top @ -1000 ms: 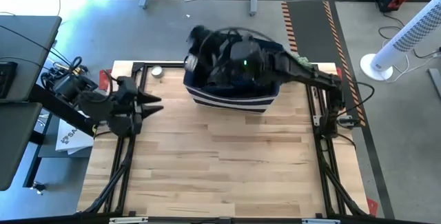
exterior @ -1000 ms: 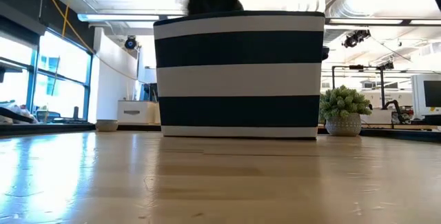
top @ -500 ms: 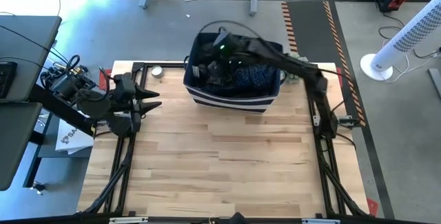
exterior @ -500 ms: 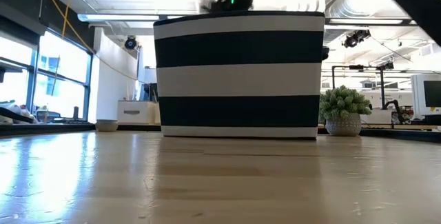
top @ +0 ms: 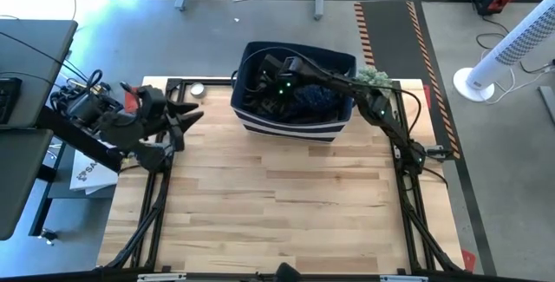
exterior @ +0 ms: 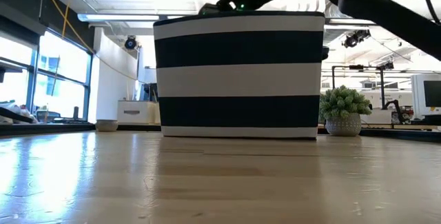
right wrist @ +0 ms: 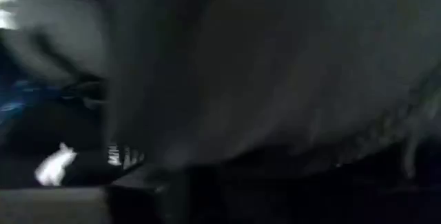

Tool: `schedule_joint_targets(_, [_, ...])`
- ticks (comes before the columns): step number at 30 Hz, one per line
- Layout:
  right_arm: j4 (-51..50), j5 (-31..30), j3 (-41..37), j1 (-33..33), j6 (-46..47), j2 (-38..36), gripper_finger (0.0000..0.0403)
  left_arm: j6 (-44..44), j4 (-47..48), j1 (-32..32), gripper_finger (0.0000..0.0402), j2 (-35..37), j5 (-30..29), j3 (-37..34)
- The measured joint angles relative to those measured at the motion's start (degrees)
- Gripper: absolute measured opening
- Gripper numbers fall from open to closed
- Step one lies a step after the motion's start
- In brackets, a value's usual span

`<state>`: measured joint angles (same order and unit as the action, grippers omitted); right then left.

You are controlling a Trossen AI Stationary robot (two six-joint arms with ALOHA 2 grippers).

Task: Sort clothes
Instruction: Put the black boxer into the laundry bin, then adjust the laundry bin slightly to the left

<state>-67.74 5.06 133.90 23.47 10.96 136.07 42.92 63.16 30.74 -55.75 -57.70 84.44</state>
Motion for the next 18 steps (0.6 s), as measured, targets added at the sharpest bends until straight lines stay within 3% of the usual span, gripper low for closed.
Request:
schedule_joint_targets(5, [3.4, 6.2, -1.6, 0.3, -4.8, -7.5, 0.025, 1.7, -0.1, -5.8, 0.0146, -1.0, 0.5, 0.0])
schedule_joint_targets(11, [-3.5, 9.1, -1.4, 0.6, -6.5, -16.9, 0.0272, -4.6, -5.2, -16.6, 0.0146, -3.7, 9.5, 0.0])
schedule_joint_targets(15, [-7.4, 4.0, -1.3, 0.9, -5.2, -24.2, 0.0271, -11.4, -12.6, -26.8, 0.0142, -7.0, 22.4, 0.0])
schedule_joint_targets(18, [-11.4, -6.2, -1.2, 1.1, -2.9, -28.6, 0.027, -15.3, -17.7, -34.1, 0.0137, -10.5, 30.9, 0.0])
